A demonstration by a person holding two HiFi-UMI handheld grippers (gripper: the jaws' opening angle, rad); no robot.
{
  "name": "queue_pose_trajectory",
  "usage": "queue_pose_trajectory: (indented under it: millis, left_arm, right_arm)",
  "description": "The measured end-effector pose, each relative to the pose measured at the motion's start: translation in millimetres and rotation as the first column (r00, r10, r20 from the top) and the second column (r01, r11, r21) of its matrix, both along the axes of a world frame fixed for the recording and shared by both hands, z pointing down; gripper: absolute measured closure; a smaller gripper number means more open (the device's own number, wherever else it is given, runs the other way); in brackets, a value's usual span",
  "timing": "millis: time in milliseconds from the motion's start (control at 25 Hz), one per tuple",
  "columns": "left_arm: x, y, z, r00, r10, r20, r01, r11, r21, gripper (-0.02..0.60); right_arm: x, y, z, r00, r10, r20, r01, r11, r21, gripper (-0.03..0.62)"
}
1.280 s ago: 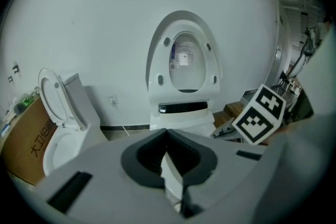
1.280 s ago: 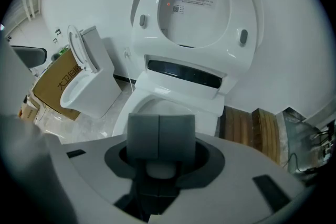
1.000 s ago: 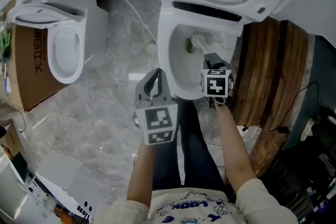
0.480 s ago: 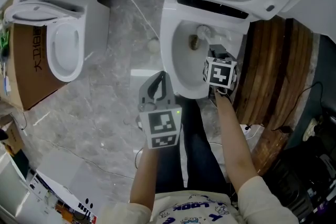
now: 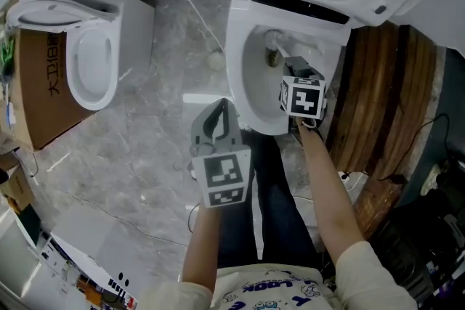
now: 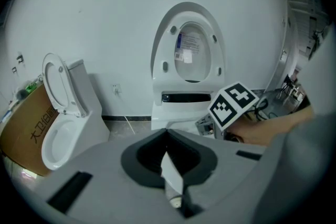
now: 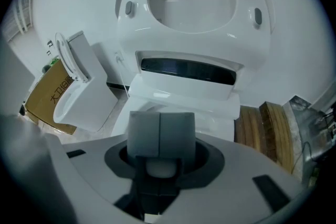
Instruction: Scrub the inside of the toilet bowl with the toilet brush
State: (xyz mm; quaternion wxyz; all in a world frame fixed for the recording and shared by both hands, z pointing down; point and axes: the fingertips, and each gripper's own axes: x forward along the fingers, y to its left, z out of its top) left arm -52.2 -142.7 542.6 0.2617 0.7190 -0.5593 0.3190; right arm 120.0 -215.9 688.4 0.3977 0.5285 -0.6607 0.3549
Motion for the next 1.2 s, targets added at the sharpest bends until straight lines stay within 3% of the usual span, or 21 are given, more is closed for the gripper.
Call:
queue_pose_trajectory:
  millis: [240, 440, 640, 720, 920, 1200]
  left_arm:
    - [-8, 4, 0, 1.000, -0.018, 0.005, 0.018, 1.000, -0.001, 0.580]
    - [-9, 9, -1, 1.000, -0.027, -0.004, 0.027, 1.000, -0.003, 0.580]
    - [-7, 12, -4, 1.000, -0.025, -0.009, 0.025, 1.000, 0.005, 0.580]
    - [-7, 13, -5, 1.000, -0.027, -0.009, 0.027, 1.000, 0.006, 0.580]
    - [-6, 14, -7, 1.000, -0.029, -0.011, 0.029, 1.000, 0.011, 0.580]
    - [-7, 17, -9, 1.000, -0.030, -0.004, 0.031, 0.999, 0.016, 0.579]
  right_arm:
    - [-21, 17, -1, 0.992, -0.119, 0.041, 0.119, 0.993, -0.006, 0.425]
    - [-25, 45, 2, 0.982, -0.170, 0.082, 0.176, 0.982, -0.063, 0.425]
    - [-26, 76, 6, 0.953, -0.294, 0.069, 0.300, 0.947, -0.112, 0.425]
    - [-25, 90, 8, 0.923, -0.381, 0.053, 0.384, 0.912, -0.142, 0.424]
    - [-12, 117, 11, 0.807, -0.591, 0.014, 0.579, 0.786, -0.216, 0.424]
    - [15, 126, 17, 0.692, -0.721, -0.033, 0.677, 0.664, -0.317, 0.424]
